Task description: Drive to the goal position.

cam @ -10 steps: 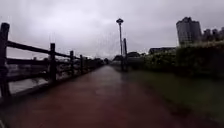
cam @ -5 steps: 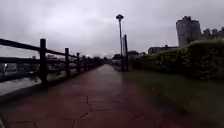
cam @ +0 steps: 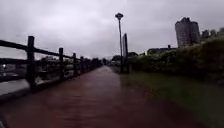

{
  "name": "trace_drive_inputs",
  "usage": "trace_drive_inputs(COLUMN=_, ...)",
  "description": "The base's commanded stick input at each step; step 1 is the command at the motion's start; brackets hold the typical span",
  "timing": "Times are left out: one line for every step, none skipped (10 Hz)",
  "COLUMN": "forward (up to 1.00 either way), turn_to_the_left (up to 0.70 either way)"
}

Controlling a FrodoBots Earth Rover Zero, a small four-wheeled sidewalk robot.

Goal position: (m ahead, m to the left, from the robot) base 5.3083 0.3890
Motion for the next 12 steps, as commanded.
trace_drive_inputs(forward=1.00, turn_to_the_left=0.01)
trace_drive_inputs(forward=1.00, turn_to_the_left=0.19)
trace_drive_inputs(forward=1.00, turn_to_the_left=0.27)
trace_drive_inputs(forward=1.00, turn_to_the_left=0.04)
trace_drive_inputs(forward=1.00, turn_to_the_left=0.02)
trace_drive_inputs(forward=1.00, turn_to_the_left=0.01)
trace_drive_inputs(forward=1.00, turn_to_the_left=0.00)
trace_drive_inputs(forward=1.00, turn_to_the_left=0.00)
trace_drive_inputs(forward=1.00, turn_to_the_left=0.00)
trace_drive_inputs(forward=1.00, turn_to_the_left=0.00)
trace_drive_inputs(forward=1.00, turn_to_the_left=0.00)
trace_drive_inputs(forward=1.00, turn_to_the_left=0.27)
